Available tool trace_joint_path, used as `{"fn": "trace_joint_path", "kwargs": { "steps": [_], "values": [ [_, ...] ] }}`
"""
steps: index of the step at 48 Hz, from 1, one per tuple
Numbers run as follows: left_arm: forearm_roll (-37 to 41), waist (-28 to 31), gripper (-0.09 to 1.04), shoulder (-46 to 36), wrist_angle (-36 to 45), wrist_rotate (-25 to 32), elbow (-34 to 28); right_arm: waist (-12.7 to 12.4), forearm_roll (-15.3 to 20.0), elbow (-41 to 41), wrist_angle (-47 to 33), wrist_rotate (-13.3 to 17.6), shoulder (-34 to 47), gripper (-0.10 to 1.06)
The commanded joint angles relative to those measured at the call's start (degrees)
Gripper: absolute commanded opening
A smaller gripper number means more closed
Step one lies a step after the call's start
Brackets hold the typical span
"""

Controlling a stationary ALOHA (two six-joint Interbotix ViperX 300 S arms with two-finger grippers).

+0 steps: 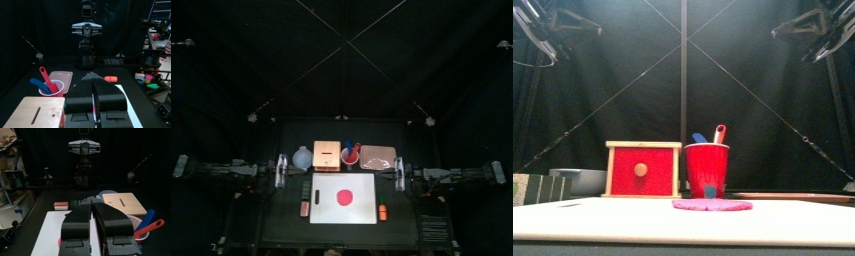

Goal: Get the cutter from the drawer then cut the dough then place the extra dough in the bowl
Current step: Open the drawer

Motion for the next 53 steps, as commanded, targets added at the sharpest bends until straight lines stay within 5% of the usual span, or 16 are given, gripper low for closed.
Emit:
{"fn": "trace_joint_path", "kwargs": {
  "steps": [1,7,20,28,53],
  "values": [
    [-1.23,-0.79,-0.09,2.72,-0.53,-0.35,-2.90,-1.76,0.00,-1.58,0.00,0.44,2.11,-0.01],
    [-4.48,-0.97,-0.02,4.83,-2.37,-0.88,-3.78,-4.48,0.35,-5.45,-0.09,0.62,7.29,0.05],
    [-31.03,-3.43,0.00,16.17,-12.22,-4.92,-2.29,-10.46,-0.62,-24.70,4.04,0.44,29.97,0.05],
    [-46.23,-7.47,0.00,26.54,-18.63,-7.03,-2.55,-11.69,-3.16,-35.51,9.32,0.44,42.89,0.05],
    [-61.17,-8.88,0.02,43.51,-19.51,-7.73,-8.09,-13.97,-5.54,-52.47,19.42,0.09,66.09,0.05]
  ]
}}
